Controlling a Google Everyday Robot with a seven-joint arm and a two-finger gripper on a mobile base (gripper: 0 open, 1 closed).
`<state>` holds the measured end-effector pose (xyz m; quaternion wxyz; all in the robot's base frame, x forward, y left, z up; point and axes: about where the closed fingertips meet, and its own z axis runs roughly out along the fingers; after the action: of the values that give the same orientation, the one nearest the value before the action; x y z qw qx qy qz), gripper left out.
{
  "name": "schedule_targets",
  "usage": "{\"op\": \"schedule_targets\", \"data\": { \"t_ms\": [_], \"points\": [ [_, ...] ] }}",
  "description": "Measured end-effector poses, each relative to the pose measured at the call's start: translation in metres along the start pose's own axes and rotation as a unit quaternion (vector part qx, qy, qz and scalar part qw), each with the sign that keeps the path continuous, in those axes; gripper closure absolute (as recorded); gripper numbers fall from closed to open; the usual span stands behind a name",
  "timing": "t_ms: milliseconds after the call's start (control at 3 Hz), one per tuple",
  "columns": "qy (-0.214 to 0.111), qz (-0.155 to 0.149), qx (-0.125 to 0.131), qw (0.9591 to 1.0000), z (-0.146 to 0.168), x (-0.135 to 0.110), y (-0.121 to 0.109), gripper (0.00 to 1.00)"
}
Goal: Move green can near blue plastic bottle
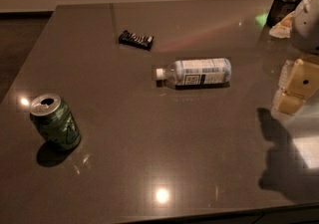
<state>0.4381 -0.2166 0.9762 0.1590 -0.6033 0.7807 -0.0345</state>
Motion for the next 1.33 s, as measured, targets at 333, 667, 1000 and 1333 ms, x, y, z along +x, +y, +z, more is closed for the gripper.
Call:
{"op": "schedule_targets", "data": {
  "t_ms": [333, 667, 1000, 1333],
  "points": [
    [0.0, 0.0, 0.0, 1.0, 0.0, 0.0, 0.0, 0.0],
    [-0.009, -0.009, -0.011, 0.9999, 0.0, -0.015, -0.001, 0.0],
    [-0.03, -0.031, -0.024, 0.9988, 0.007, -0.047, 0.002, 0.0],
    [-0.072, -0.078, -0.044, 0.9933, 0.026, -0.115, 0.022, 0.0]
  ]
}}
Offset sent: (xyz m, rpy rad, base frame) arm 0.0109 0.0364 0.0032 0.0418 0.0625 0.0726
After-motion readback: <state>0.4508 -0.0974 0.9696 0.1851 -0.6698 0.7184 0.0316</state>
